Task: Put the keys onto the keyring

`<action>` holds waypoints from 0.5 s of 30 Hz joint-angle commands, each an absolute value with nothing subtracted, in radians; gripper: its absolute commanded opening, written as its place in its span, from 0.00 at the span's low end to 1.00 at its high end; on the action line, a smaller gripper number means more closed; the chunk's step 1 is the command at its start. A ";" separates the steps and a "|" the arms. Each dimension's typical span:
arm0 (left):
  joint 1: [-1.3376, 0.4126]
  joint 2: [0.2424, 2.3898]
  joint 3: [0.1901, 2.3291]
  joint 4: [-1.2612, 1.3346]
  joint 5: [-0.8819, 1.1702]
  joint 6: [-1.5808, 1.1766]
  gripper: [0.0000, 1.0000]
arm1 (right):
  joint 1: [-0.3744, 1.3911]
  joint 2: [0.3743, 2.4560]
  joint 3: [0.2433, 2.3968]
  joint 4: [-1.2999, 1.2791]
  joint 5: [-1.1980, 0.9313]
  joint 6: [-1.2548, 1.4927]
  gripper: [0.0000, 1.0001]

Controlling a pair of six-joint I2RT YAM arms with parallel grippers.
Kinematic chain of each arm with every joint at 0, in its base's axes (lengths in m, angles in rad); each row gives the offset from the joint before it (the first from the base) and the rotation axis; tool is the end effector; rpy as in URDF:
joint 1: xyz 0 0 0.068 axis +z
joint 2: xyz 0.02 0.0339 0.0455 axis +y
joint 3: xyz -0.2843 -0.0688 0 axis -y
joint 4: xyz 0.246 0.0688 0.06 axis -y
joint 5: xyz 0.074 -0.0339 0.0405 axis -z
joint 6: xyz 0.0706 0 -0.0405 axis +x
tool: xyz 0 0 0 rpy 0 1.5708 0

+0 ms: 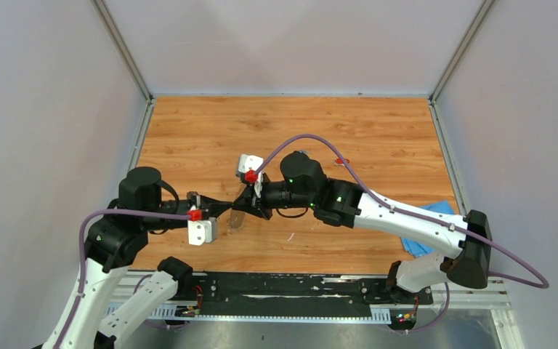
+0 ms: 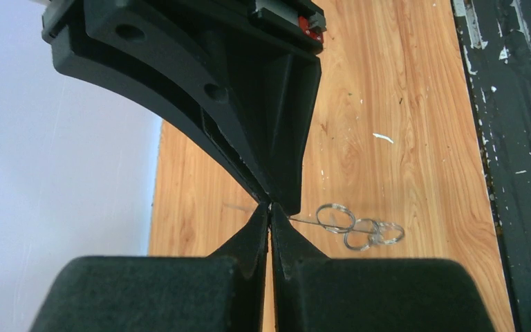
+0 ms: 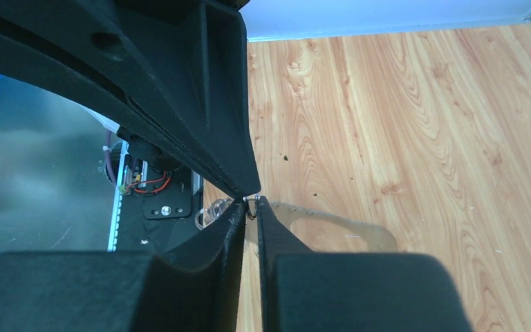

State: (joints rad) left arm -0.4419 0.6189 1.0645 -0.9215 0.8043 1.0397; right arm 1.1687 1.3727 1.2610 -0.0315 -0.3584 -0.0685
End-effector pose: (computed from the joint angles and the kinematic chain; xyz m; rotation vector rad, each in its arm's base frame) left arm 0.0631 -0.0861 0.3823 1.6069 1.0443 -0.4210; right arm 0.1157 0.3354 0.4044 -1.2849 1.3140 1.1025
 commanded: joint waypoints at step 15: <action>-0.448 0.618 1.126 -0.912 0.866 0.835 0.58 | 1.186 1.283 1.168 0.096 -0.367 -0.088 0.00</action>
State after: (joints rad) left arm -0.4419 0.6163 1.0988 -0.9142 0.8673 0.9569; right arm 1.1725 1.3529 1.2087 0.0265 -0.3550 -0.0746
